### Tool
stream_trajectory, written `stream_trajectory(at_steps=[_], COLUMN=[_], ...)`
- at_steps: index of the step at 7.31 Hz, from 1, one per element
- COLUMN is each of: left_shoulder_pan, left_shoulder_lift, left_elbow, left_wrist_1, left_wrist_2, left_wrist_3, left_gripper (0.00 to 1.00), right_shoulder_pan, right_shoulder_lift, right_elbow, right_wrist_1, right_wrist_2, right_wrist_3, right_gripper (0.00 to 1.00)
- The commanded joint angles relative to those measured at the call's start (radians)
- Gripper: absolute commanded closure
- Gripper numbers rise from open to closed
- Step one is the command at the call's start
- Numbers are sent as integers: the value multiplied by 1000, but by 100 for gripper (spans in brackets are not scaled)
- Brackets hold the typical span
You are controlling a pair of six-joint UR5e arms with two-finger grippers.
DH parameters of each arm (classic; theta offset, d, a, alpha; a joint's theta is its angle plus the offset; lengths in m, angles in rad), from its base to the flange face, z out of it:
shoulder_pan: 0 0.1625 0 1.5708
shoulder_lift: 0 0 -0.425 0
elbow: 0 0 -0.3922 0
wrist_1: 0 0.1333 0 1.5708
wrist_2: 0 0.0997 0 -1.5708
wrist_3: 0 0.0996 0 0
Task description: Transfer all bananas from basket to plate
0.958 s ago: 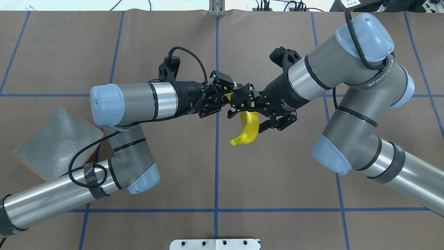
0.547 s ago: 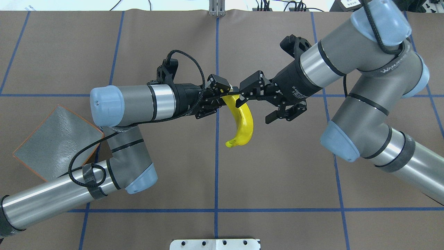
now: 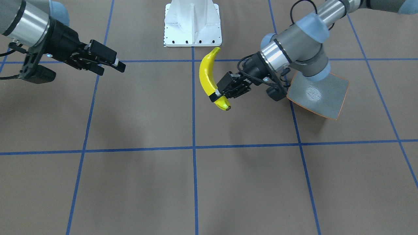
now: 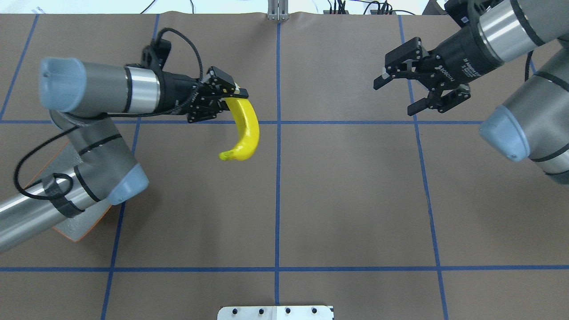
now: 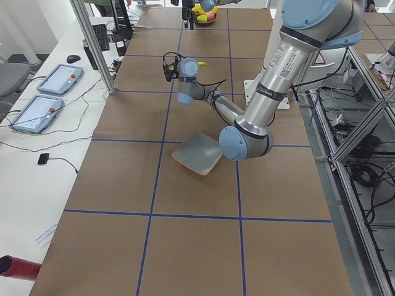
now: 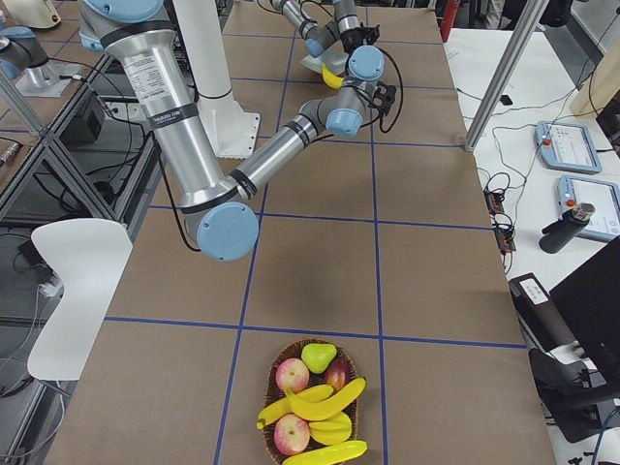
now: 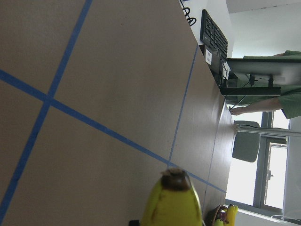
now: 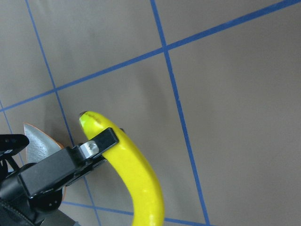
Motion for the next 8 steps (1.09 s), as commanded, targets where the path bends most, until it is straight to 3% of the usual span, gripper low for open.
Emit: stream_trajectory(at_steps=[1, 3, 5, 8], left_shoulder_pan=[-93, -100, -100, -146], left_shoulder_lift=[135, 277, 359, 454], left_elbow=[-86, -96, -157, -247], left_wrist_1=[104, 144, 300, 462], left_wrist_2=[-108, -103, -99, -106], left_wrist_3=[216, 408, 567, 800], left_gripper=[100, 100, 100, 100], right_shoulder_pan=[82, 116, 145, 186], right_shoulder_lift=[-98, -100, -88, -102], right_elbow=[-10, -12, -14, -33], right_wrist_1=[-24, -305, -555, -625], right_wrist_2=[-95, -242, -301, -301], right_wrist_3=[-295, -654, -936, -997], right_gripper=[0, 0, 0, 0])
